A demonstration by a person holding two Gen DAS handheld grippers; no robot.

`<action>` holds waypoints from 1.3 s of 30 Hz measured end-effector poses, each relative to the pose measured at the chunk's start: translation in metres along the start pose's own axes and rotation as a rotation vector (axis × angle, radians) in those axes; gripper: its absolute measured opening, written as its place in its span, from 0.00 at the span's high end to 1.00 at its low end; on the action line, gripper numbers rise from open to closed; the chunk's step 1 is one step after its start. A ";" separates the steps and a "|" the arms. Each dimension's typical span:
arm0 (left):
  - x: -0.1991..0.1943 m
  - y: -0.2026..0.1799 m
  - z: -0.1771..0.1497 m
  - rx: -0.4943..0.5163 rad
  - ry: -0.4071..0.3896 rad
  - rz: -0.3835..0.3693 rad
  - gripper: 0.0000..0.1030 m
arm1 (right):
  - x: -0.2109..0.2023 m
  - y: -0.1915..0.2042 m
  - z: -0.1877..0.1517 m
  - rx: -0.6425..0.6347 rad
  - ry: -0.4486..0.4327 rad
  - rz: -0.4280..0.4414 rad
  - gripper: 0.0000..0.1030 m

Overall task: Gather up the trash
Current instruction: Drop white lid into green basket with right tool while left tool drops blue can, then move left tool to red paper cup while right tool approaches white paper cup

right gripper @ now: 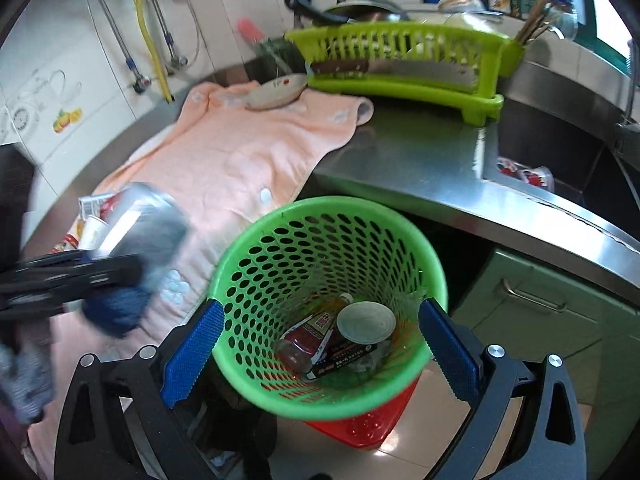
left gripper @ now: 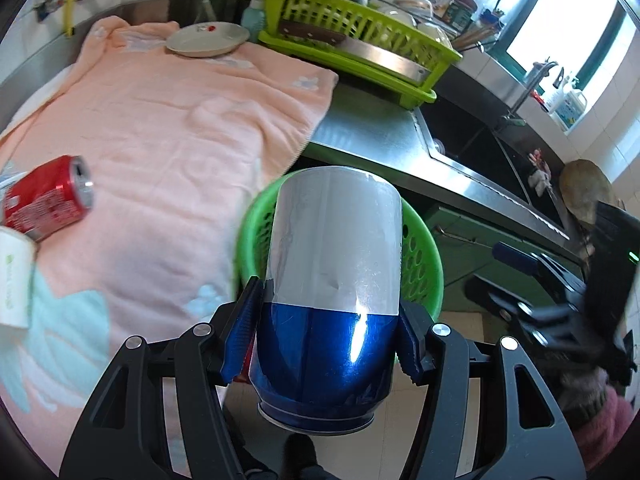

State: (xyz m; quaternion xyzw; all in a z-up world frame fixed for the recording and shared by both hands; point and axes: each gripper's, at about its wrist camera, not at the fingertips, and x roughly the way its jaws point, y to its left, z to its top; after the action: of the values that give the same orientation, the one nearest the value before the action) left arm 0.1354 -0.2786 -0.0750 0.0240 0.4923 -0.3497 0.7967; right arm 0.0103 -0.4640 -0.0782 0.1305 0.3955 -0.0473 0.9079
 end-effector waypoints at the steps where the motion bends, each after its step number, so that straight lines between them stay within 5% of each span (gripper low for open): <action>1: 0.009 -0.005 0.003 -0.002 0.010 0.001 0.43 | -0.006 -0.002 -0.002 0.007 -0.008 0.000 0.08; 16: 0.137 -0.045 0.012 -0.082 0.174 -0.052 0.42 | -0.045 -0.041 -0.053 0.104 -0.001 -0.025 0.08; 20: 0.144 -0.053 0.012 -0.073 0.168 -0.062 0.31 | -0.050 -0.046 -0.055 0.119 -0.007 -0.026 0.08; 28: 0.108 -0.042 0.007 -0.077 0.108 -0.093 0.30 | -0.050 -0.037 -0.051 0.102 -0.024 -0.011 0.08; 39: 0.007 0.016 -0.020 -0.093 -0.015 0.010 0.30 | -0.031 0.018 -0.029 0.028 -0.033 0.072 0.08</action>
State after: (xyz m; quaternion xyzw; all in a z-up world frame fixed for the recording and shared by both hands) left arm 0.1309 -0.2622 -0.0957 -0.0133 0.5020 -0.3226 0.8023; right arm -0.0277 -0.4395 -0.0706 0.1566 0.3748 -0.0222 0.9135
